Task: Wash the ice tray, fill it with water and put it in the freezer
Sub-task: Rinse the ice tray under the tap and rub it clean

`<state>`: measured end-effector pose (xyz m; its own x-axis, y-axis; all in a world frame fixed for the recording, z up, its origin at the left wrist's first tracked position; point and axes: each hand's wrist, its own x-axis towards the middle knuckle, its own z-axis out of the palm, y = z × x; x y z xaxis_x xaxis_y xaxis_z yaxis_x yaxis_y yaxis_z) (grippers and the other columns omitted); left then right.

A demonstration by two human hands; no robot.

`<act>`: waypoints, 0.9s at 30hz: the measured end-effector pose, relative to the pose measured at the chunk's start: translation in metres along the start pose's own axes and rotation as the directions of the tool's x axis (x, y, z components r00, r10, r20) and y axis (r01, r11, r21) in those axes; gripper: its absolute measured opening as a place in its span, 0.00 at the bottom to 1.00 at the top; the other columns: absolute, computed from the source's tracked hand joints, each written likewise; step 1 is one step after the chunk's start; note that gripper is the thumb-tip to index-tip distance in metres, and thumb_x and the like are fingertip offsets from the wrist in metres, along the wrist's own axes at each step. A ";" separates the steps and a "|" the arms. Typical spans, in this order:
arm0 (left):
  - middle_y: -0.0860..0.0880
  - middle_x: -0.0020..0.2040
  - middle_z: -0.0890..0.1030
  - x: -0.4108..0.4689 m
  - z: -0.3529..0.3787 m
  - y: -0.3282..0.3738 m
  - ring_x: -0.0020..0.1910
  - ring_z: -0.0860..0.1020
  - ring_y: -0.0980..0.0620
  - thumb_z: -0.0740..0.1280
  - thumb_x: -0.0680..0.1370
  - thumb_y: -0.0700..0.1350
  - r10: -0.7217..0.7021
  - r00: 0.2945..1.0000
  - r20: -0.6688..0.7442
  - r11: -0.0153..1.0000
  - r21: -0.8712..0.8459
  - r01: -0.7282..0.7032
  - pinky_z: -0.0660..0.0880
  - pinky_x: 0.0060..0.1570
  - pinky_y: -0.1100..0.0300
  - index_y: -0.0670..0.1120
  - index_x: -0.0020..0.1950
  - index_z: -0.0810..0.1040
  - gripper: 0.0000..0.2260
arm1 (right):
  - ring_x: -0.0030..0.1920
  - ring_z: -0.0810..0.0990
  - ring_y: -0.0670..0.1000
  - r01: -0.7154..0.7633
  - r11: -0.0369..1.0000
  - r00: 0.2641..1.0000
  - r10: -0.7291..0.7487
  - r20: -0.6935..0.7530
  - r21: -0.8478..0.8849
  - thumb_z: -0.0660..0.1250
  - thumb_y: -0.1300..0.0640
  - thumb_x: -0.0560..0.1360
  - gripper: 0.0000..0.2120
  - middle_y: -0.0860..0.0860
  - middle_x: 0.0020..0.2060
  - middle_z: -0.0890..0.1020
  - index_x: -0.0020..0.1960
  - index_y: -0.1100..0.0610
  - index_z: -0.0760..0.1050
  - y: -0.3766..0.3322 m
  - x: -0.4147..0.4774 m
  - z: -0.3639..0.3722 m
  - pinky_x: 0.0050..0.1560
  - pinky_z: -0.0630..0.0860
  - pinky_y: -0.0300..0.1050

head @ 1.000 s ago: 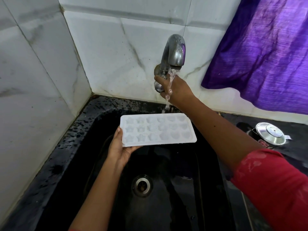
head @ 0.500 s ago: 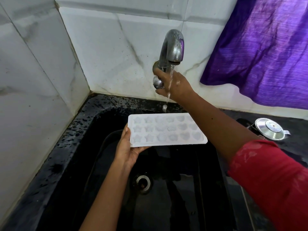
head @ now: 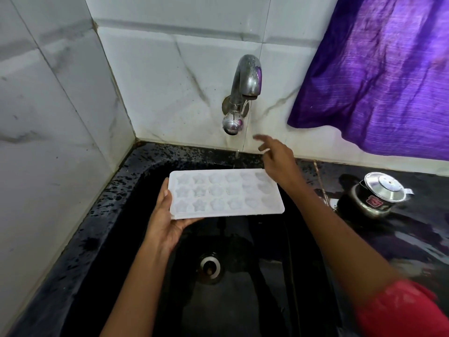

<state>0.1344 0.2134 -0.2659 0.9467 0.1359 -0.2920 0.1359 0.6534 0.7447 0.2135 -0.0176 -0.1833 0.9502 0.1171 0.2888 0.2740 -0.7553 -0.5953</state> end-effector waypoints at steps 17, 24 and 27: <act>0.48 0.62 0.79 -0.031 -0.007 0.008 0.54 0.81 0.45 0.56 0.82 0.49 -0.036 0.998 0.052 0.999 0.008 0.035 0.80 0.36 0.45 0.54 0.70 0.69 0.16 | 0.56 0.72 0.62 -0.127 0.984 0.982 0.143 0.126 -0.124 0.55 0.65 0.78 0.17 0.63 0.56 0.72 0.64 0.59 0.73 0.011 -0.075 0.008 0.49 0.63 0.41; 0.48 0.64 0.77 -0.037 -0.006 0.010 0.57 0.79 0.45 0.56 0.82 0.51 0.004 1.000 0.022 0.997 0.082 -0.006 0.80 0.35 0.46 0.54 0.71 0.67 0.17 | 0.56 0.70 0.63 -0.112 0.964 0.968 0.160 0.192 -0.242 0.52 0.65 0.80 0.19 0.61 0.52 0.70 0.66 0.55 0.73 0.011 -0.074 0.009 0.54 0.66 0.46; 0.47 0.65 0.77 -0.038 -0.005 0.011 0.58 0.79 0.44 0.55 0.82 0.51 0.023 1.000 0.019 0.994 0.106 -0.025 0.80 0.35 0.45 0.53 0.71 0.67 0.17 | 0.56 0.69 0.61 -0.108 0.957 0.962 0.170 0.215 -0.270 0.52 0.64 0.80 0.19 0.62 0.53 0.71 0.65 0.55 0.74 0.010 -0.072 0.009 0.51 0.64 0.44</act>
<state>0.0981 0.2189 -0.2499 0.9550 0.1368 -0.2631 0.1424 0.5670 0.8114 0.1489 -0.0276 -0.2168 0.9923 0.1233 0.0152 0.1191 -0.9095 -0.3983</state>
